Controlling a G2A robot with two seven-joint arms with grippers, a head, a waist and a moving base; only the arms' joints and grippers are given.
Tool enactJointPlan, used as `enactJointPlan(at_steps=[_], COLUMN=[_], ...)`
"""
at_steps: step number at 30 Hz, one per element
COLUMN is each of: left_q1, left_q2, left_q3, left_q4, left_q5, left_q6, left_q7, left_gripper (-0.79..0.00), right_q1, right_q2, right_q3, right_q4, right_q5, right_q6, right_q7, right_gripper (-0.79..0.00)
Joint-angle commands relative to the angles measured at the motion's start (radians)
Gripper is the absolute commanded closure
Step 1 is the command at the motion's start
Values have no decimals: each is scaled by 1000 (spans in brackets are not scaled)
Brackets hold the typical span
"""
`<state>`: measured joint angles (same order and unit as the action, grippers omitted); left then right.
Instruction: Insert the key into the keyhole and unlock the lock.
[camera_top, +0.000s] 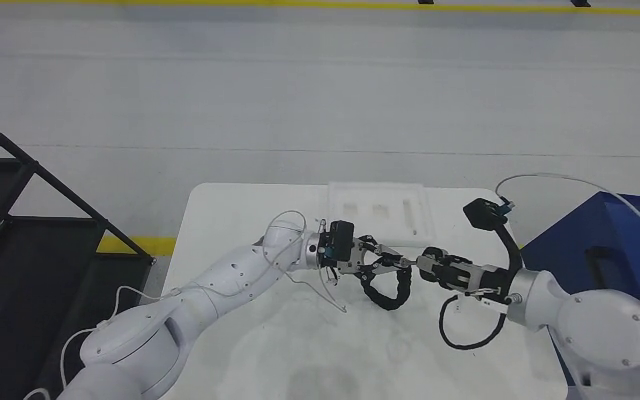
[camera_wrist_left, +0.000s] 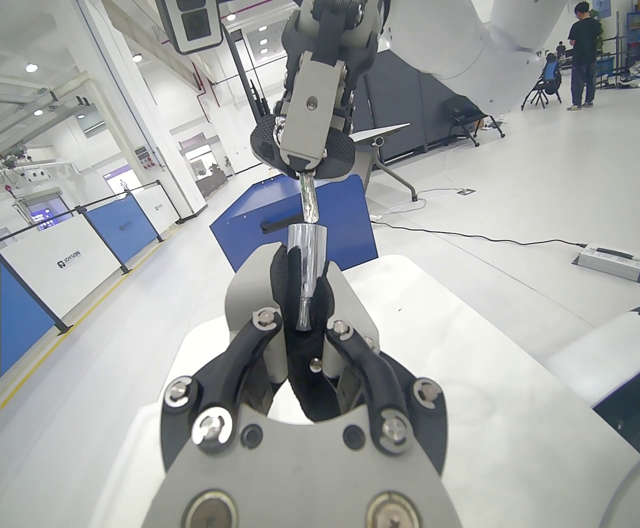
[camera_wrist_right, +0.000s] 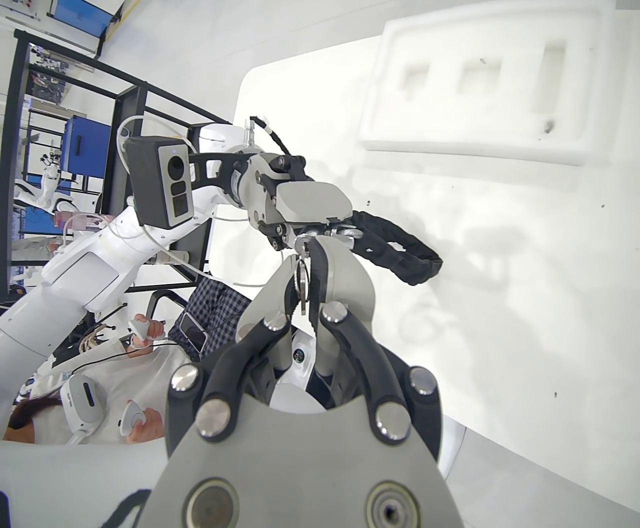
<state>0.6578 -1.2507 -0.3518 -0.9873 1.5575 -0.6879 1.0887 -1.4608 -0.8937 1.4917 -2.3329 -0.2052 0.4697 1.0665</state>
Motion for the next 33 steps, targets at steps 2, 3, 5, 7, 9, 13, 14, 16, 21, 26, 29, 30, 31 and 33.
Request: enactJointPlan(at_steps=[2,3,5,7,9,13,14,16,21,26,29,30,31,33], left_q1=[2,3,4,6,8,11,12,14,17,22,23,23,23,24], left_q2=[-4,-5,-7,-9,-10,-13,-13,-14,-17,-19,-21,-21,-22,-22], left_q3=[-5,-7,-11,-16,-20,-28,-30,-35,-45,-54,-58,-61,-63,-67], left_q4=[5,8,11,14,16,20,21,22,21,21,19,19,19,20], left_q5=[13,16,22,28,32,43,47,50,62,71,77,79,80,82], left_q6=[3,4,3,4,3,-1,-1,-1,-6,-9,-15,-17,-19,-22], left_q7=[7,7,10,13,16,21,23,24,27,26,22,21,19,16], left_gripper=[0,0,0,0,0,0,0,0,0,0,0,0,0,0], right_q1=[4,6,8,11,13,18,19,21,26,33,36,37,38,40], right_q2=[0,0,1,2,3,4,4,5,7,9,10,11,11,12], right_q3=[-7,-8,-11,-15,-17,-22,-23,-25,-27,-32,-38,-40,-42,-45], right_q4=[5,5,4,4,4,3,4,3,3,3,4,4,4,2], right_q5=[1,1,1,-5,-13,-24,-26,-29,-36,-41,-46,-50,-52,-59], right_q6=[1,2,4,6,10,20,22,23,27,23,22,21,20,17], right_q7=[-4,-6,-9,-9,-9,-10,-10,-11,-9,4,6,8,8,11], right_gripper=[0,0,0,0,0,0,0,0,0,0,0,0,0,0])
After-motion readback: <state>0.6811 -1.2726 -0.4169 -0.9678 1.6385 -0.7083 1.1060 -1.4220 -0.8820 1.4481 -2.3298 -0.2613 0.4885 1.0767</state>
